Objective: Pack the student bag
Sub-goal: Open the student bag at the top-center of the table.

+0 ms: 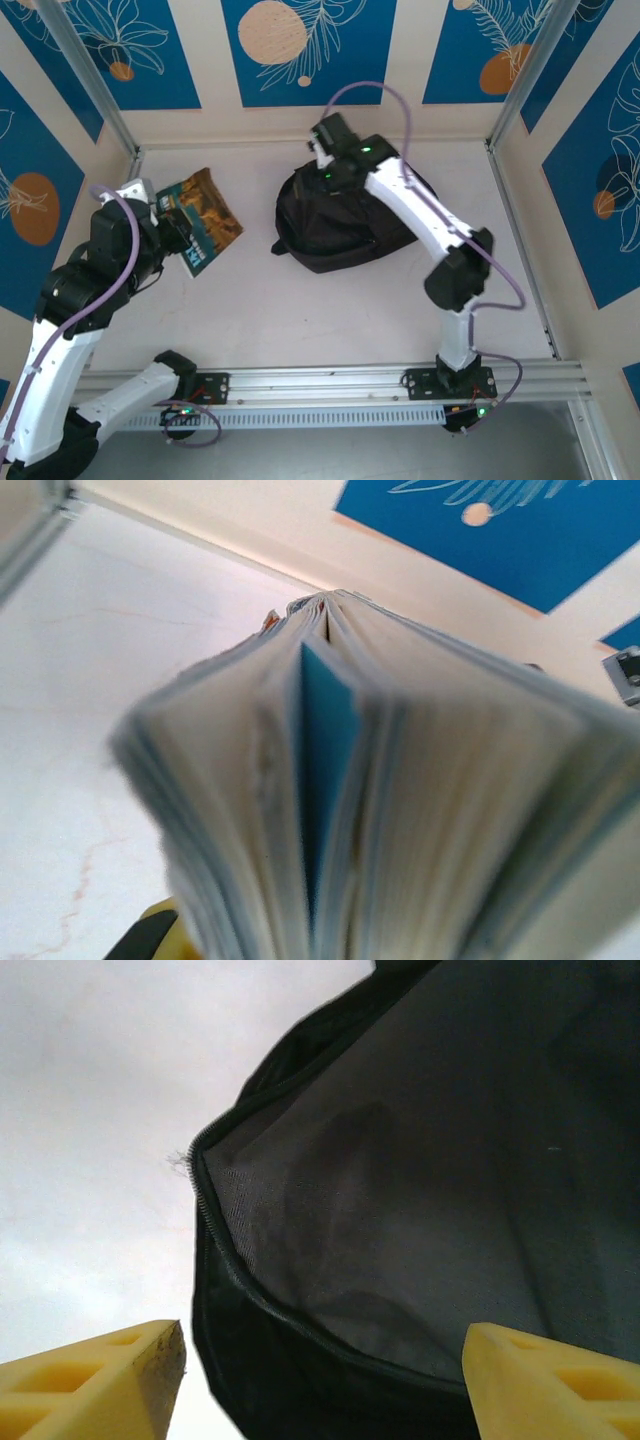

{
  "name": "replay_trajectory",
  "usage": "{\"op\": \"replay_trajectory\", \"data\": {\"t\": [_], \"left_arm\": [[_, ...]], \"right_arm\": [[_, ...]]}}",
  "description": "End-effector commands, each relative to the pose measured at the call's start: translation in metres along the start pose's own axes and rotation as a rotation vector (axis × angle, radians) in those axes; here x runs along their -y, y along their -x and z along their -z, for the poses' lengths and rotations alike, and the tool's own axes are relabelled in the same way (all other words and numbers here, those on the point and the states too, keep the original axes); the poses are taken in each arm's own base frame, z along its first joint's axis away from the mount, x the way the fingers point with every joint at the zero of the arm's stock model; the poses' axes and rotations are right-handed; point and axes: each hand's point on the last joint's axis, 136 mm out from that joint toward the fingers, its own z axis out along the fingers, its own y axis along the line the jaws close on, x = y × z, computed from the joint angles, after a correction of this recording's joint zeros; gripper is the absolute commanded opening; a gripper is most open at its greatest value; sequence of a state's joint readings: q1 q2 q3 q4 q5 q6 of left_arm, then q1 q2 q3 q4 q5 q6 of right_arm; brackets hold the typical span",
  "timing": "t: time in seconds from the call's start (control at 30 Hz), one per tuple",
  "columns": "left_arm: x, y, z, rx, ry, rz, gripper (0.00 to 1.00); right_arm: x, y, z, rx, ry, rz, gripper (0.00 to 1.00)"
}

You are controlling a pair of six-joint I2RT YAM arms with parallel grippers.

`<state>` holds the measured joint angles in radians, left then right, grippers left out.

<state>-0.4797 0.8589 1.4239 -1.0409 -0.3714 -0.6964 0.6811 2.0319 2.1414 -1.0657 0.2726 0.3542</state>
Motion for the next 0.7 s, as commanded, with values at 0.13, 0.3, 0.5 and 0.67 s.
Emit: {"op": "replay_trajectory", "data": {"t": [0.13,0.3,0.5,0.67], "left_arm": [[-0.014,0.011,0.009,0.047,0.067,-0.013,0.00],[-0.015,0.003,0.008,0.016,0.064,-0.020,0.00],[-0.017,0.001,0.010,0.009,0.062,-0.029,0.00],[-0.016,-0.002,0.011,0.004,0.046,-0.026,0.00]], "right_arm": [[0.005,0.004,-0.041,-0.020,-0.245,0.066,0.81],[-0.009,-0.003,-0.065,-0.046,-0.250,0.092,0.82],[-0.017,-0.009,-0.070,-0.051,-0.276,0.123,0.82],[-0.025,-0.010,-0.061,-0.033,-0.286,0.140,0.83]]}}
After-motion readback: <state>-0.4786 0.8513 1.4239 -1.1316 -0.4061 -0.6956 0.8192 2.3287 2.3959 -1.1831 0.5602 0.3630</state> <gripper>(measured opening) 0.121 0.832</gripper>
